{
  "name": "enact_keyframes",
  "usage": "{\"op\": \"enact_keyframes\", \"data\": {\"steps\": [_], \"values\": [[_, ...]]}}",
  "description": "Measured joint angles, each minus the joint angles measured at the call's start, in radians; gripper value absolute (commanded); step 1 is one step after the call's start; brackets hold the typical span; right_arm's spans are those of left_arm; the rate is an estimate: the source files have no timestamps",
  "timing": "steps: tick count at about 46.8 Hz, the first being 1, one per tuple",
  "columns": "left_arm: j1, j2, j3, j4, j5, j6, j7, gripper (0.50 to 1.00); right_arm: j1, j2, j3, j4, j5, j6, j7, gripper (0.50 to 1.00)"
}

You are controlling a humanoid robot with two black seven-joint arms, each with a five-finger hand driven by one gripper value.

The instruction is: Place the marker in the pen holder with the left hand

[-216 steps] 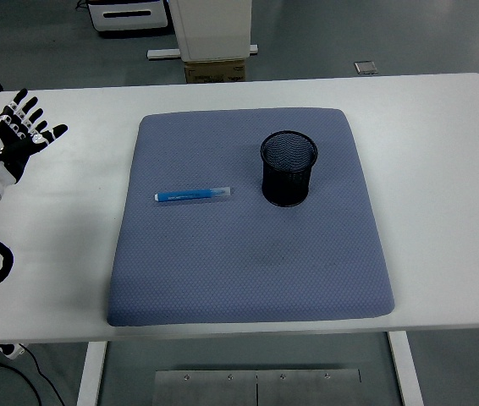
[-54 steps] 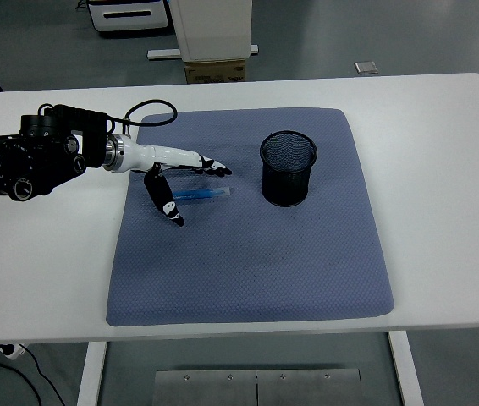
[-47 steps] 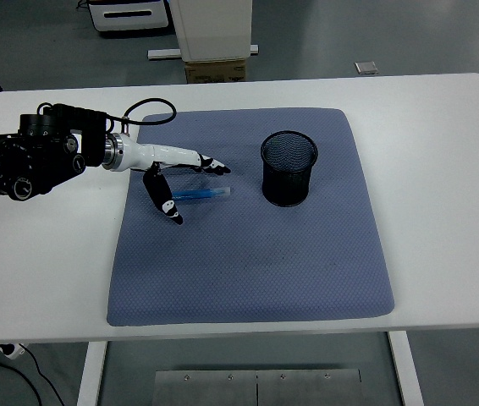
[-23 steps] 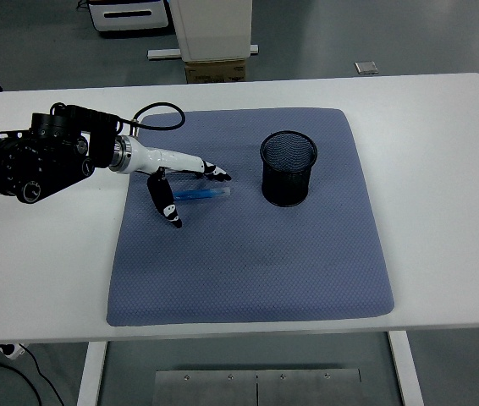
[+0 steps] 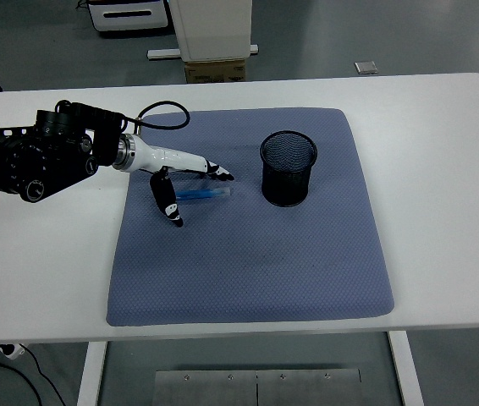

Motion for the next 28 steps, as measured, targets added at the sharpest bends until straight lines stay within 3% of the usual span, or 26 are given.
{"op": "enact_keyframes", "data": {"steps": [13,28], "values": [[0.0,-0.008,0.0,0.0,0.008,-0.001,0.001,1.0,0.0,0.0,0.0,0.0,-0.001,0.0,0.0,1.0],[-0.002,-0.007,0.0,0.0,0.04,-0.003,0.0,0.883,0.0,0.0,0.0,0.0,0.0,0.0,0.0,1.0]]}}
